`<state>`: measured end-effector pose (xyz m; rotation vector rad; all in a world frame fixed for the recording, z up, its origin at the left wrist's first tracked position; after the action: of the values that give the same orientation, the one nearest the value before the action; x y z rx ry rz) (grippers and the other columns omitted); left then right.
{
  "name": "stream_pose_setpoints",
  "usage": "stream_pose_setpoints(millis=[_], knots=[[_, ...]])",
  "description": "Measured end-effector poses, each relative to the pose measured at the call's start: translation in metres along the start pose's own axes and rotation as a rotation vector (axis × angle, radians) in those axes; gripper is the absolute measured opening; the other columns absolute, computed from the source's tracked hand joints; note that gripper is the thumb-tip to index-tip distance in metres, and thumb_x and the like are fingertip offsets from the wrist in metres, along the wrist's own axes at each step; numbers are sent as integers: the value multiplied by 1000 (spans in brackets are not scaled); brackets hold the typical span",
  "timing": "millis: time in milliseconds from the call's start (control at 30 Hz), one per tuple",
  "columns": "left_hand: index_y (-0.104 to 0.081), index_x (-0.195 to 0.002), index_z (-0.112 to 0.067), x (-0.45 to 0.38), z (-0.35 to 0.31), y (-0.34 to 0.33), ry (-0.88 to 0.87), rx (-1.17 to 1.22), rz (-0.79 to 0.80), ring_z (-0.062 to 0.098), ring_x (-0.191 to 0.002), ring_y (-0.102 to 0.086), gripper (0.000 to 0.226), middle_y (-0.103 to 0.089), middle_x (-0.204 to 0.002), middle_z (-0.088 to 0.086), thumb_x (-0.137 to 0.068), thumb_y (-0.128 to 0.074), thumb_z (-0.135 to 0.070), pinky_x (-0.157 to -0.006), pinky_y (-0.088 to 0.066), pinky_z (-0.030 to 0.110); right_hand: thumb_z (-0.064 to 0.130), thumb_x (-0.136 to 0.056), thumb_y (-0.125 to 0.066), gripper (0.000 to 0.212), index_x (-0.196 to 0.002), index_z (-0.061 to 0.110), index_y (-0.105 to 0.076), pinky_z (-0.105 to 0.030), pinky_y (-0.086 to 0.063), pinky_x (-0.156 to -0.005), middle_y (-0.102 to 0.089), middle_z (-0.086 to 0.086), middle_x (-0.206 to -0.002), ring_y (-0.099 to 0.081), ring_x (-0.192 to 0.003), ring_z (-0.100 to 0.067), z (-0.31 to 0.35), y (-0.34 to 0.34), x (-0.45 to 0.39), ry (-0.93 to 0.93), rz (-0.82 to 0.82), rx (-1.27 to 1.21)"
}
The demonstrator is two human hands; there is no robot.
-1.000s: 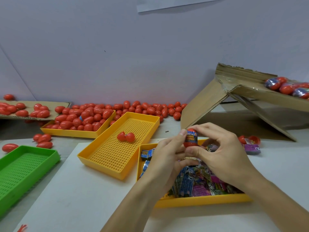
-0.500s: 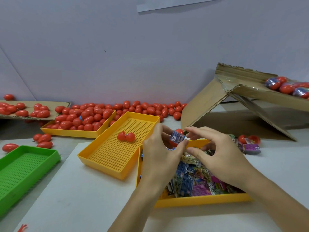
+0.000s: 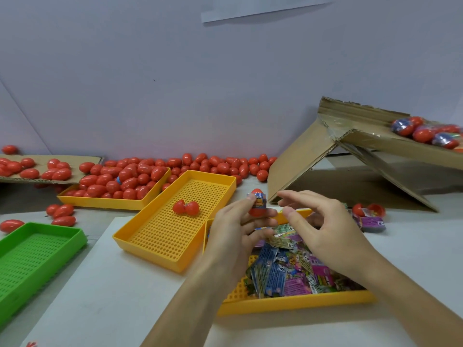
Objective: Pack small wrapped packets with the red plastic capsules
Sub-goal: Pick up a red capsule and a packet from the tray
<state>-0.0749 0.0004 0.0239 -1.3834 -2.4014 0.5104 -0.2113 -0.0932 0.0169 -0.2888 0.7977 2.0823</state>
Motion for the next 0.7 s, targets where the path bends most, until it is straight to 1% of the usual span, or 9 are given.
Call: stream_pose_setpoints(millis=[133,267,300,367,400,467,567,633,700], knots=[[-59,-108,3,-8,-6,4,14,34,-76,27,-81,-74,36,-73,-85,16,-79,-73,-11,-65,-60,27,22,-98,-60,30,-127,25,-67,-10,-43,-56,-68,16,-101,-57,-72,13,-4,2,0,-35,-25,-22],[-53,-119,9,-40,-19,-11,82,-221,-157,21,-74,-75,41,-67,-97,18,-86,-73,-3,-75,-62,29,23,-98,-60,31,-128,26,-66,-11,-43,-56,-67,18,-102,-58,-71,12,-5,0,0,-53,-26,-35],[-56,-114,7,-51,-26,-21,74,-284,-151,19,-72,-75,35,-66,-100,16,-86,-73,-3,-76,-62,28,23,-98,-60,31,-128,27,-66,-11,-44,-57,-67,19,-101,-58,-74,11,-6,0,0,-57,-28,-35],[-58,-92,-2,-76,-41,-51,18,-358,-103,16,-69,-70,16,-64,-97,11,-86,-72,0,-63,-60,20,26,-98,-60,32,-130,28,-65,-10,-46,-62,-66,25,-102,-59,-80,10,-6,0,0,-67,-32,-27],[-55,-82,-6,-88,-50,-70,-11,-371,-83,14,-70,-68,19,-63,-94,8,-86,-72,1,-58,-58,17,27,-97,-60,33,-130,29,-64,-10,-46,-64,-65,27,-103,-60,-84,10,-7,0,0,-73,-33,-21],[-55,-79,-7,-109,-65,-108,-34,-340,-1,13,-76,-70,21,-65,-95,4,-87,-74,-5,-65,-58,19,27,-97,-61,33,-130,29,-64,-11,-47,-68,-64,30,-104,-60,-93,8,-8,0,0,-85,-34,-16],[-60,-97,5,-123,-75,-150,28,-171,203,25,-103,-70,18,-65,-112,20,-94,-67,-12,-91,-57,29,27,-97,-62,33,-130,29,-65,-11,-47,-74,-63,29,-105,-58,-105,5,-7,1,0,-80,-29,-3],[-53,-119,9,-130,-73,-149,48,-102,215,31,-98,-68,29,-61,-119,28,-100,-58,-12,-86,-59,32,27,-97,-62,33,-130,29,-65,-9,-47,-75,-64,28,-105,-58,-106,6,-7,2,0,-72,-31,1],[-47,-132,10,-136,-70,-128,-23,-143,127,29,-88,-70,35,-64,-111,26,-101,-52,-6,-72,-62,29,27,-97,-61,33,-130,28,-65,-8,-47,-76,-65,27,-105,-58,-106,7,-7,2,0,-63,-28,12]])
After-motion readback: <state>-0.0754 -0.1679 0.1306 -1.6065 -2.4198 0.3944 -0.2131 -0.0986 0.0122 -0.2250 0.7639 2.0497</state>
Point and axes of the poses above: each hand's wrist, its own x-axis away from the middle knuckle, its own y-axis out of the back of the hand, z = x × y, the point moved 2 cm from there along -x, towards the middle knuckle
